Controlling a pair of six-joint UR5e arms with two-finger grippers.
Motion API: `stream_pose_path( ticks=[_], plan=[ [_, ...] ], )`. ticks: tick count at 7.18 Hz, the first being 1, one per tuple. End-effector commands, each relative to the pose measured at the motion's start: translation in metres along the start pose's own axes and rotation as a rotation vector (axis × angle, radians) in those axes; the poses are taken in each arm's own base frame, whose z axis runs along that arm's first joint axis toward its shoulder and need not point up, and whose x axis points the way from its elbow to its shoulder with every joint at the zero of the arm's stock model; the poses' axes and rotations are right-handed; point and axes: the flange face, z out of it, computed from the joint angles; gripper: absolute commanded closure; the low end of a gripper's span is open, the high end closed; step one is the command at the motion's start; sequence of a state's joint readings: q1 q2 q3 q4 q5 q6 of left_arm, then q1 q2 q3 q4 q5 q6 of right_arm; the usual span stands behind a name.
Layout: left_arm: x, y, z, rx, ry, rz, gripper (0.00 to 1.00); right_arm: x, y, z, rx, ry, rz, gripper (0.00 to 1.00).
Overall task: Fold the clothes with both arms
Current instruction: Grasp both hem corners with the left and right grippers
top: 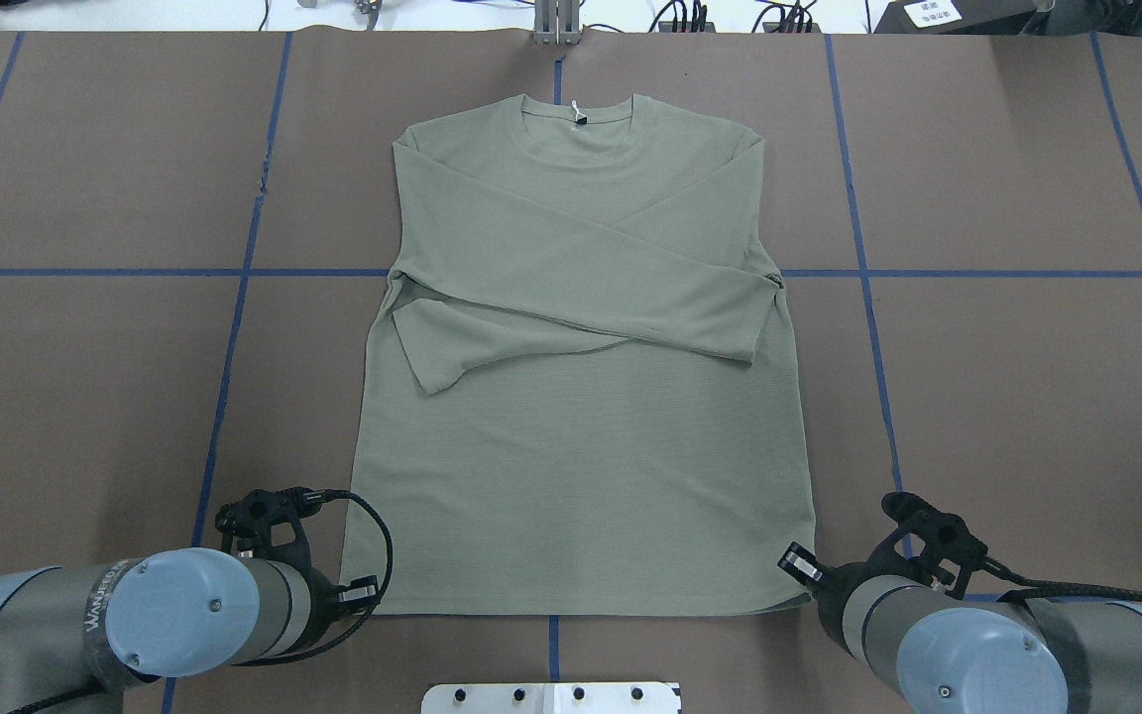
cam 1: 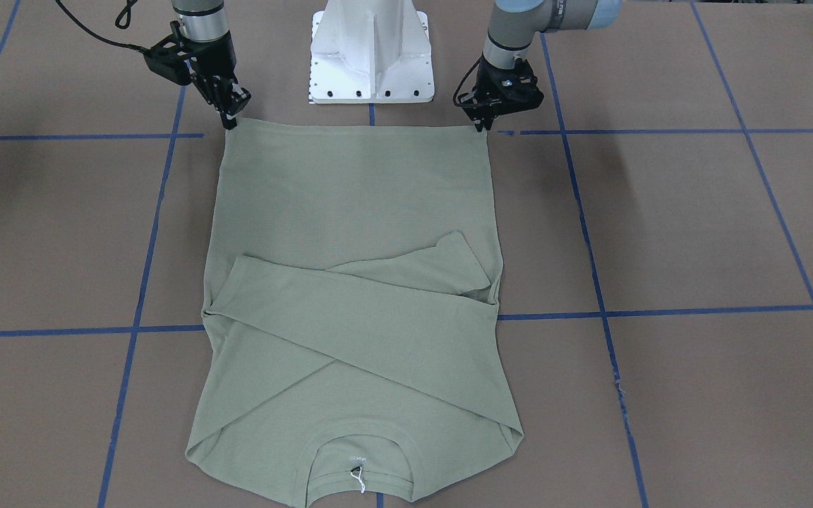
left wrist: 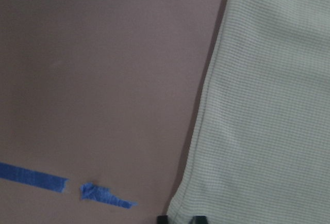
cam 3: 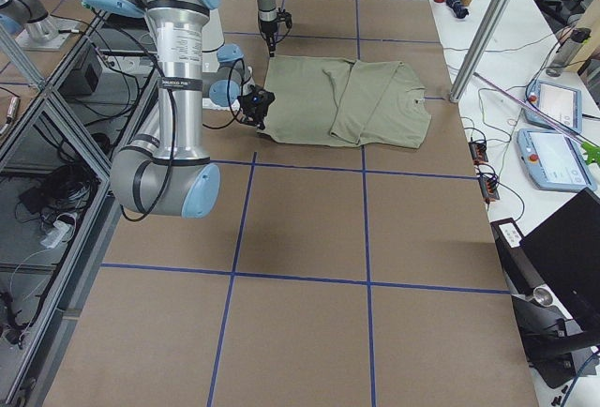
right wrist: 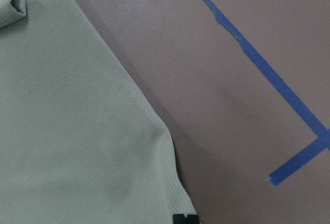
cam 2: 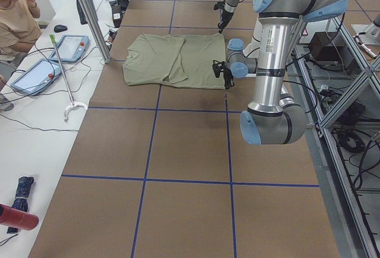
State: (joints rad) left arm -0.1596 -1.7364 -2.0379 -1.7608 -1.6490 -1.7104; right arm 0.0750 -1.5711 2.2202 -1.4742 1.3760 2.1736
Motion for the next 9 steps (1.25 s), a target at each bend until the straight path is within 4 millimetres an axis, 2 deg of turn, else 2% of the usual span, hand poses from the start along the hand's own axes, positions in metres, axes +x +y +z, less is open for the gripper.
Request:
stream_pose_path(
  ticks=[1, 2, 3, 5, 6, 7, 9],
  plan=[
    [0.0, 0.0, 0.003, -0.004, -0.006, -0.002, 1.0, -0.002, -0.001, 0.0, 0.0, -0.003, 0.003, 1.0],
    [0.008, 0.0, -0.017, -0.01, 0.035, -0.005, 1.0, -0.004, -0.001, -0.003, -0.001, -0.009, 0.006, 1.0],
    [0.008, -0.001, -0.056, -0.013, 0.095, -0.006, 1.0, -0.007, -0.003, -0.013, -0.012, -0.027, 0.011, 1.0],
    [-0.017, 0.0, -0.106, -0.021, 0.138, -0.041, 1.0, -0.009, -0.004, -0.033, -0.024, -0.035, 0.012, 1.0],
    [-0.022, 0.002, -0.125, -0.029, 0.162, -0.069, 1.0, -0.008, 0.002, -0.054, -0.043, -0.035, -0.002, 1.0],
    [-0.024, 0.007, -0.132, -0.042, 0.167, -0.082, 1.0, -0.003, 0.012, -0.08, -0.069, -0.02, -0.029, 1.0],
    [-0.024, 0.011, -0.146, -0.064, 0.189, -0.109, 1.0, 0.001, 0.011, -0.11, -0.099, -0.002, -0.042, 1.0]
  ],
)
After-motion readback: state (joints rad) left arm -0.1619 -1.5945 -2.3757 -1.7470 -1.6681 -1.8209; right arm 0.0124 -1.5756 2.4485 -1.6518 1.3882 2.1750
